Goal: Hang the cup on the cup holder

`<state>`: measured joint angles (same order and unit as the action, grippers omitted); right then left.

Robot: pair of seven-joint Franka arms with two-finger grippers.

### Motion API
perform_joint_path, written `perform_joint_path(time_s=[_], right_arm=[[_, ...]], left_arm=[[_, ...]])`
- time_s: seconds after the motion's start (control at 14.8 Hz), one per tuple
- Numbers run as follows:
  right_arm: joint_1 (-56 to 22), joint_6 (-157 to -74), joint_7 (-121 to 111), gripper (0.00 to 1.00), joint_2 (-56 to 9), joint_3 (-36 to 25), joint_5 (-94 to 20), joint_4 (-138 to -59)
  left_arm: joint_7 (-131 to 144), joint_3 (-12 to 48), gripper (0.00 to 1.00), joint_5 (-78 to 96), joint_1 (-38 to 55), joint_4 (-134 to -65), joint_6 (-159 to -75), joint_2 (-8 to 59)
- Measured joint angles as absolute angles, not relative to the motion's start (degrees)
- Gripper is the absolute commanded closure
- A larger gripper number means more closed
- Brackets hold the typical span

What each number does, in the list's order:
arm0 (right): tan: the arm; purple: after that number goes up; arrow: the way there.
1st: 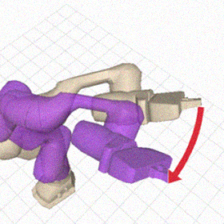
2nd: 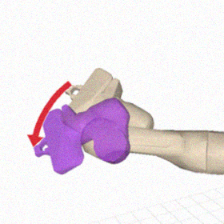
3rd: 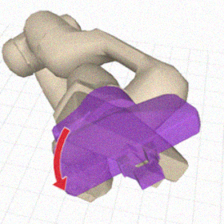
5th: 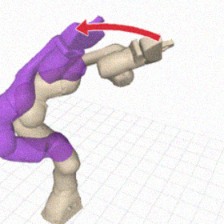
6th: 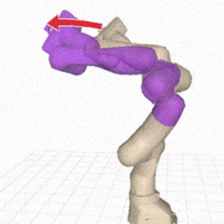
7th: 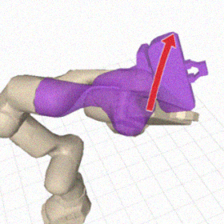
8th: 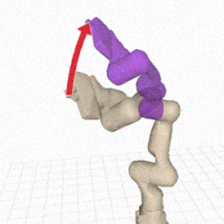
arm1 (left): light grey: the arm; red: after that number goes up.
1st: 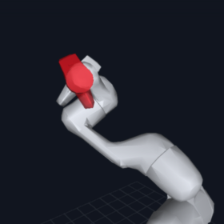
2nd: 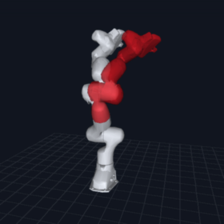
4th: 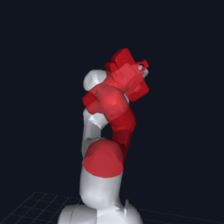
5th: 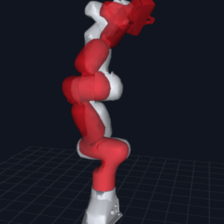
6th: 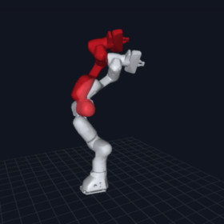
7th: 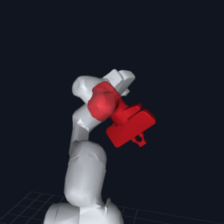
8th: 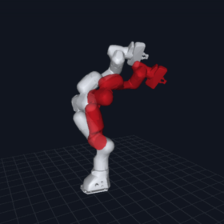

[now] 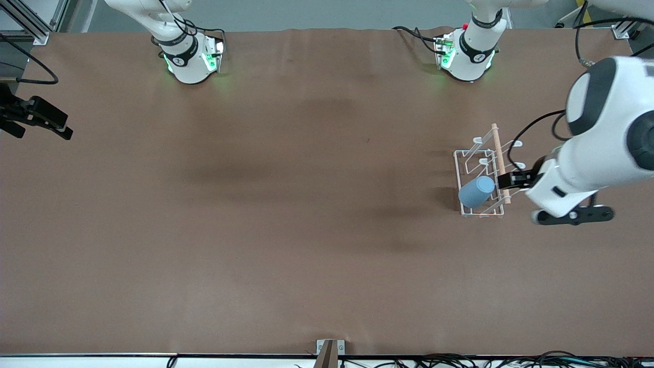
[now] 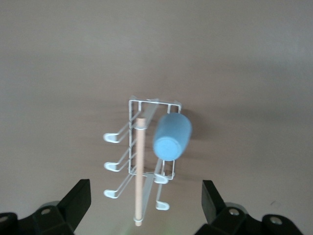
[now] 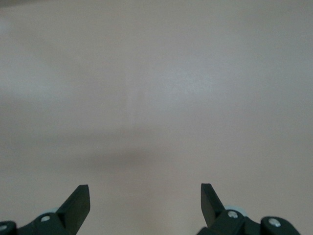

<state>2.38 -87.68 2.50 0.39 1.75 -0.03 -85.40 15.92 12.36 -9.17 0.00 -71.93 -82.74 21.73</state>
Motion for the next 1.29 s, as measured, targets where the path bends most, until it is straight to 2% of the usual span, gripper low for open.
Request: perform_joint_path(time_s=[0.34,0.61,0.95,1.29], right_arm=[[2.4,-87.7,2.5,0.00,0.4,1.7,0.0,-85.4],[2.6,-87.7,1.7,0.00,0.4,1.7,0.0,-85.4],[2.6,-87.7,1.6,0.00,0.4,1.7,0.0,-85.4],[2.6,-87.7,1.6,0.00,0.4,1.6,0.0,-85.4]], left_arm=[[12.1,11.0,0.00,-7.7,-3.5,-73.1,-85.7,15.0],[8.3,7.1,0.00,-2.4,-3.4,-82.5,-88.0,6.0],[5.8,6.4,0.00,-2.0,-3.4,-95.8,-90.8,-4.6],[3.4,6.4,0.00,-2.0,-3.1,-98.0,-90.7,-7.8]])
